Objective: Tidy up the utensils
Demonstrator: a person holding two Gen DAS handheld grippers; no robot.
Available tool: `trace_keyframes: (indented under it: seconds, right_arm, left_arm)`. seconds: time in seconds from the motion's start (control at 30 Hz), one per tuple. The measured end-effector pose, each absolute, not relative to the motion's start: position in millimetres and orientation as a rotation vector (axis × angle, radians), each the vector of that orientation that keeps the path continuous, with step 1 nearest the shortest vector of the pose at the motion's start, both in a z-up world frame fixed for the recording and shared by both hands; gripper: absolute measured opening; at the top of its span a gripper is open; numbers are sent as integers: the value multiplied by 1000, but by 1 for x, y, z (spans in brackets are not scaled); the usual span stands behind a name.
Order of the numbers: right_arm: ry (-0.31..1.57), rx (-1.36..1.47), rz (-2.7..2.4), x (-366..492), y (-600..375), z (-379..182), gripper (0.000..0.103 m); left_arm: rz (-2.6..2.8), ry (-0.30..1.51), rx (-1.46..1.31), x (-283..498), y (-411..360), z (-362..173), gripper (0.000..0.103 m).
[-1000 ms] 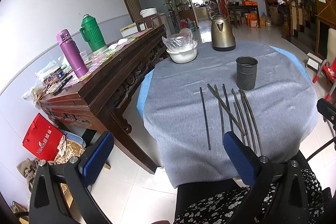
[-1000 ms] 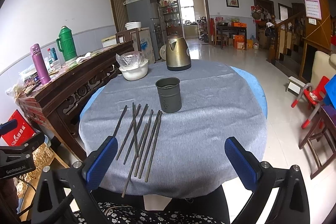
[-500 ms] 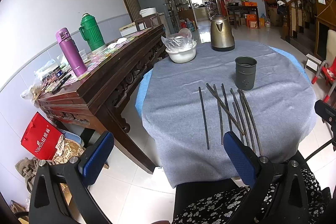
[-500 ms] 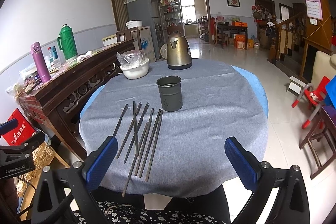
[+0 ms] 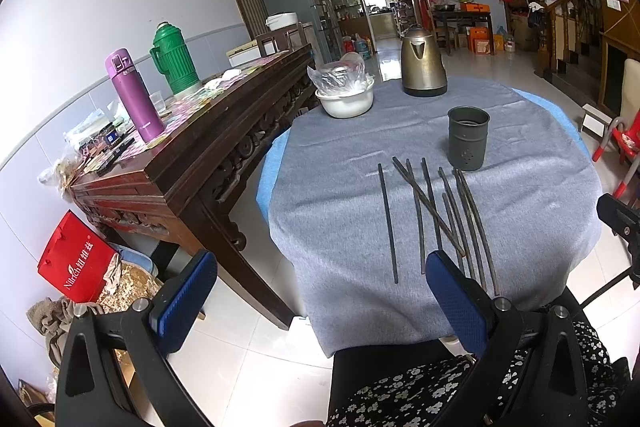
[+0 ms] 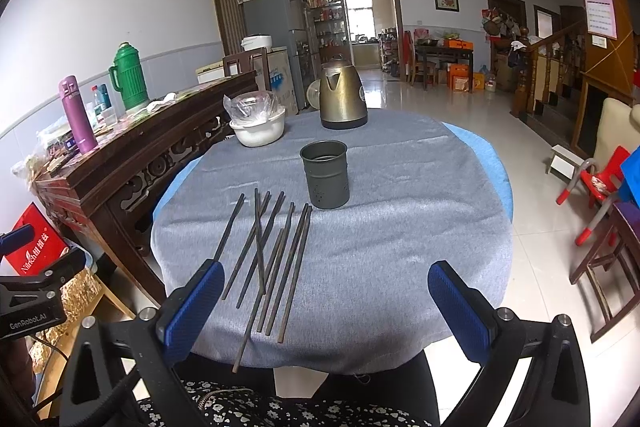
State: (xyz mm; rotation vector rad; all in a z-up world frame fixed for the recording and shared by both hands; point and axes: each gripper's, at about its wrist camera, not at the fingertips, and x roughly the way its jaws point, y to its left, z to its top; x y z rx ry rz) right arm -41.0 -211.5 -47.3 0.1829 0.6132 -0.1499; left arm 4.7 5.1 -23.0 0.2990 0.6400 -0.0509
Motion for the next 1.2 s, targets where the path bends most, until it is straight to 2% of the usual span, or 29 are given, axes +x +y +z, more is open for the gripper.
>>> trace_keyframes:
  seconds: [0.47,0.97,1.2]
  right_arm:
    - [631,162,-140,-28,-205,-51,103]
    - [652,129,-93,45,-197,-45,103]
    - [705,150,-91,68,-207,-59,103]
  left_arm:
    - [-57,662,275,11,14,-28,103]
    - [-31,714,256,39,22,-43,103]
    - [-41,770,247,67,16,-56,103]
